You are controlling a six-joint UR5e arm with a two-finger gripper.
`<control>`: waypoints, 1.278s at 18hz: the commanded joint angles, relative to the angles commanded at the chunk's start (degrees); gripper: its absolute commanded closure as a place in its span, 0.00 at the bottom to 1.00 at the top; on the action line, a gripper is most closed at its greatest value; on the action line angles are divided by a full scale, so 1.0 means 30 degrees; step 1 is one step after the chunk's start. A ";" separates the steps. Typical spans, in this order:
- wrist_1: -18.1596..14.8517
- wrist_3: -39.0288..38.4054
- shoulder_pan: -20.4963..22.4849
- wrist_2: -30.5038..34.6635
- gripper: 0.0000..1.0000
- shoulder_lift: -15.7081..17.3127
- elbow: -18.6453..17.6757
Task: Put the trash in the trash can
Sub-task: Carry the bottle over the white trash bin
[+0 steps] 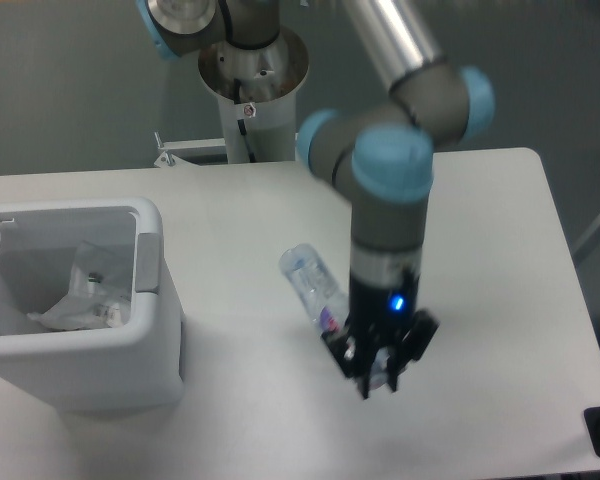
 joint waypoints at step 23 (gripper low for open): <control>0.0500 -0.2403 -0.7499 -0.0059 0.78 0.0618 0.2408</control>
